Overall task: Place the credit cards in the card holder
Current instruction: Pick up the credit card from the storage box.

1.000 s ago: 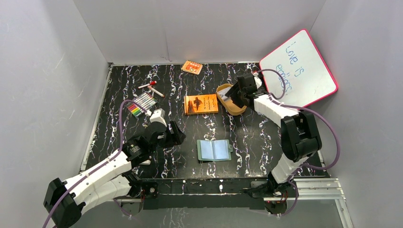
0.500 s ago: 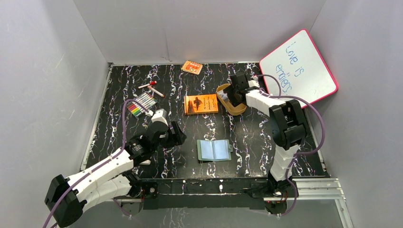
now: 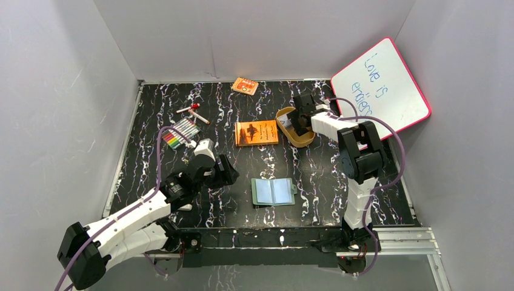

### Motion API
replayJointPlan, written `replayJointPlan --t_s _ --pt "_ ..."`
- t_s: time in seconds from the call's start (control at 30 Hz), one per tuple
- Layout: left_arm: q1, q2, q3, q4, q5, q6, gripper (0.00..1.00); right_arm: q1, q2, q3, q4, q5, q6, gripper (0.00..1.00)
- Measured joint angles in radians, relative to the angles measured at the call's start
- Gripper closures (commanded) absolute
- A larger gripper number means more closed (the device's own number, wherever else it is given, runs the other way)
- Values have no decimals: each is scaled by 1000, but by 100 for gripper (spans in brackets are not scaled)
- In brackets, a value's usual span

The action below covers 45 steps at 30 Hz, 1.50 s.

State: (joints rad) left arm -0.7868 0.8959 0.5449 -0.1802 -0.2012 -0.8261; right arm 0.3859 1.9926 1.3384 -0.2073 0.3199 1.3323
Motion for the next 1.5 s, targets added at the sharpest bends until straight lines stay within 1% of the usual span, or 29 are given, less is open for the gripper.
replayJointPlan --t_s 0.23,0.63,0.83,1.1,1.27,1.5 --pt "0 2 0 0 0 4 29 -7 13 14 1 -1 0 40" --pt "0 15 0 1 0 8 29 -7 26 26 6 -8 -24 51" --pt "0 16 0 1 0 8 29 -10 10 -18 60 -10 -26 53" --pt "0 16 0 1 1 9 29 -11 -47 -98 96 -11 -30 62" --pt "0 16 0 1 4 8 29 -11 -57 -110 103 -12 -44 64" --pt "0 16 0 1 7 7 29 -13 -58 -110 113 -20 -63 73"
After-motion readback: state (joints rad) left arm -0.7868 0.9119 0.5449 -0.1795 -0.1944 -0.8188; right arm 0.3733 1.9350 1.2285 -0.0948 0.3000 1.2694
